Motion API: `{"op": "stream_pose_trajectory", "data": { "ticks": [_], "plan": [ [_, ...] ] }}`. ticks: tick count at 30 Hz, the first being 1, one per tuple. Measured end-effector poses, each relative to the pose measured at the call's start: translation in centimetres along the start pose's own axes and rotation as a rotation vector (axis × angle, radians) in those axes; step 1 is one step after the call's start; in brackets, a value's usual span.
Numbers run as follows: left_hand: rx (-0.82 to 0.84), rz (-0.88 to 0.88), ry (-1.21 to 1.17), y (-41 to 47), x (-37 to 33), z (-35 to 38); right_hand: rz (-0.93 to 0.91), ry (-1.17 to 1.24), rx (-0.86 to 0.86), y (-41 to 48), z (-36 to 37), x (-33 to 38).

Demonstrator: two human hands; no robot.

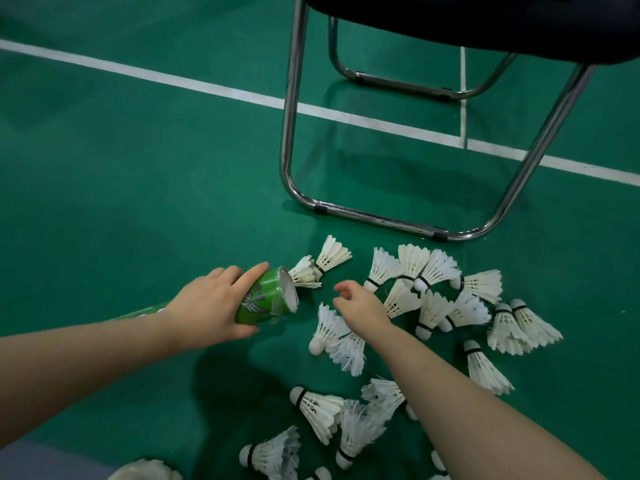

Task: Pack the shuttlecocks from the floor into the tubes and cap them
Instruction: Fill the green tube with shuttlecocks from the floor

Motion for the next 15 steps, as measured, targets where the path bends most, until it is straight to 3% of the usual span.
{"op": "stream_pose_trajectory", "data": {
  "ticks": [4,10,15],
  "plan": [
    [0.000,-0.002,0.010,-0.5,0.2,-0.1,-0.060,-0.050,-0.006,1.2,1.2,2.1],
    [0.024,-0.056,0.024,-1.4,1.1,-0.6,-0.018,0.059,-0.011,2.7,3.5,4.3],
    [0.024,-0.086,0.023,-1.7,1.9,-0.7,0.028,-0.045,-0.068,3.7,4.0,4.7]
  ]
}}
Point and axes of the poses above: each hand's wrist, its own y-axis towards the middle knuckle, its own z-axis out of the palm, x = y × z, the point moved 9 cm from there along y, towards the middle knuckle, and after that the axes turned 10 degrees about -x, right-handed, at the moved point
